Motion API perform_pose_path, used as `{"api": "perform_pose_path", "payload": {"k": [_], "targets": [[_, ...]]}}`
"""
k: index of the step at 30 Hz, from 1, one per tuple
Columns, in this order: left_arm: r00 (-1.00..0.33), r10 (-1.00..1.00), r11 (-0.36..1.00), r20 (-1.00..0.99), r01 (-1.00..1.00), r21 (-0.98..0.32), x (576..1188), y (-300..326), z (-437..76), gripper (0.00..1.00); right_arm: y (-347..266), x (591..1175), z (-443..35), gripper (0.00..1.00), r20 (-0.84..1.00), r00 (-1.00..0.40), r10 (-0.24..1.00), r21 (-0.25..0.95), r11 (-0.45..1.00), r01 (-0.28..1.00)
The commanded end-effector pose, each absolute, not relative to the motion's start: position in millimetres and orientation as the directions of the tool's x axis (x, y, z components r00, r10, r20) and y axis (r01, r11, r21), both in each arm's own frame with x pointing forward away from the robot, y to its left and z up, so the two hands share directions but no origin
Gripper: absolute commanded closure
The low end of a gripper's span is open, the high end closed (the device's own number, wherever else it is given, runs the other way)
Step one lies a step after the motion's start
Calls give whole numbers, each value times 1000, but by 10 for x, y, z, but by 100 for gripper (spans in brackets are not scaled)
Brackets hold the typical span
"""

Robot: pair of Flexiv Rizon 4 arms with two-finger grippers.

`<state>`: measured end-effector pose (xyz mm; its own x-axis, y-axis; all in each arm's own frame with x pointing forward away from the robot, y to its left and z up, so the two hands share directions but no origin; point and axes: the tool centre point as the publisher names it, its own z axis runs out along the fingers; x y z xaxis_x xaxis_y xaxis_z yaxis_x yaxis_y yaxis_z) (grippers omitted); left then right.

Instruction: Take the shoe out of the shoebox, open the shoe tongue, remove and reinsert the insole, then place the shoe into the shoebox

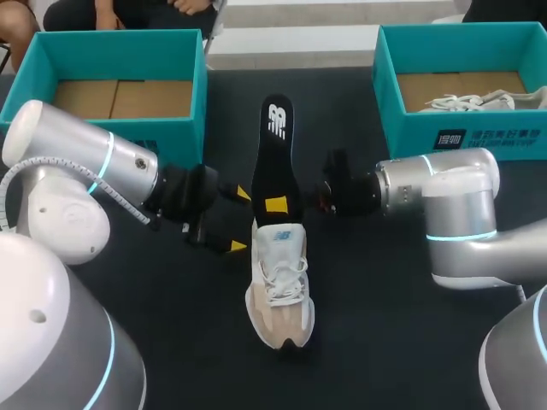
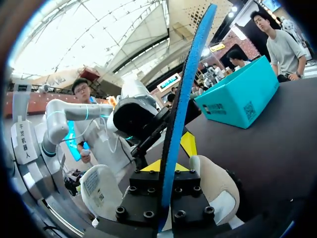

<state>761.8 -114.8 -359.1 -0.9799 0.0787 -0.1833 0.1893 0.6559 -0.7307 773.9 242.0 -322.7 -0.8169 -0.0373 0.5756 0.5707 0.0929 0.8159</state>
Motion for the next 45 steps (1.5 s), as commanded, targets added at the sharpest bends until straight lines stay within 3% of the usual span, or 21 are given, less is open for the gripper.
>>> {"api": "perform_pose_path", "payload": {"k": [1, 16, 25, 27, 28, 29, 45], "targets": [[-980, 77, 659, -185, 189, -728, 7610, -1160, -3594, 0, 2457, 7718, -3274, 100, 583, -811, -37, 810, 99, 578], [-980, 77, 659, -185, 189, -728, 7610, -1160, -3594, 0, 2489, 7395, -3446, 100, 646, -763, -14, 760, 96, 642], [-980, 77, 659, -185, 189, -728, 7610, -1160, -3594, 0, 2452, 7476, -3350, 100, 619, -785, 8, 780, 111, 616], [-980, 77, 659, -185, 189, -728, 7610, -1160, -3594, 0, 2457, 7500, -3317, 90, 612, -791, 5, 785, 117, 608], [-980, 77, 659, -185, 189, -728, 7610, -1160, -3594, 0, 2458, 7514, -3297, 78, 609, -793, 4, 787, 120, 605], [-980, 77, 659, -185, 189, -728, 7610, -1160, -3594, 0, 2458, 7520, -3291, 76, 605, -796, 5, 790, 125, 600], [-980, 77, 659, -185, 189, -728, 7610, -1160, -3594, 0, 2486, 7594, -3171, 71, 578, -816, 4, 805, 158, 571]]}}
